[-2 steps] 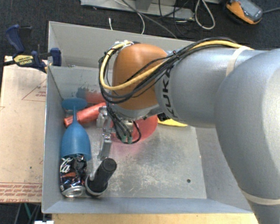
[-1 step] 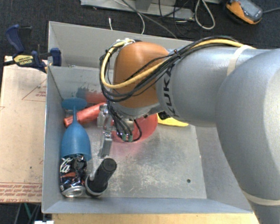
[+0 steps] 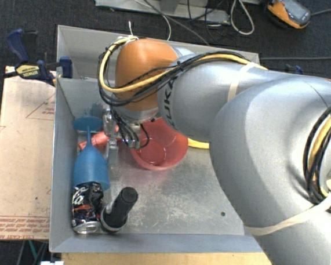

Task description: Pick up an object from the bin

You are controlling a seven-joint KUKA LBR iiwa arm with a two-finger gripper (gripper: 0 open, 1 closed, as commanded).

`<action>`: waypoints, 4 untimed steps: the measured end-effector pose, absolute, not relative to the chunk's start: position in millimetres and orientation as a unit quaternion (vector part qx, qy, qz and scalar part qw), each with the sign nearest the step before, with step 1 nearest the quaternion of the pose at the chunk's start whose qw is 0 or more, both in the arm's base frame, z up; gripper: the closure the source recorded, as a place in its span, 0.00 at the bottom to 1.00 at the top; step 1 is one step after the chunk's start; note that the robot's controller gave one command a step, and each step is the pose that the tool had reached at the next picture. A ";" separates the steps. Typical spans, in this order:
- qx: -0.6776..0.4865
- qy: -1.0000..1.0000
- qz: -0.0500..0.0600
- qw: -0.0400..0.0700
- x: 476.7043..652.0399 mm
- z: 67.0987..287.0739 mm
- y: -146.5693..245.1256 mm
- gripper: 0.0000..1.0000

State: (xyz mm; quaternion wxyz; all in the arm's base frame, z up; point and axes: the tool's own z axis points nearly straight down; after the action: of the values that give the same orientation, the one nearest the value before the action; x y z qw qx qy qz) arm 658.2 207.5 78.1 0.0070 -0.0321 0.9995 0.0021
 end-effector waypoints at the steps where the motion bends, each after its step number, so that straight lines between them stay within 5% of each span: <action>1: -0.149 0.989 0.002 0.006 652.3 145.6 175.2 0.00; 2: -0.013 1.000 0.005 0.009 651.7 101.6 194.8 0.00; 3: -0.173 0.985 0.006 0.022 659.9 80.6 184.2 0.00; 4: 0.005 1.000 0.009 0.020 656.4 79.6 176.3 1.00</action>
Offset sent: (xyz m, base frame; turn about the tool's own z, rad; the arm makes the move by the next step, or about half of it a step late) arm -0.0080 -0.0138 0.0219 0.0379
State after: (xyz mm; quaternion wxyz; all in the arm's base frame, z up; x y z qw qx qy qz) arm 656.4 176.3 79.6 0.0197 0.0047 0.9998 0.0089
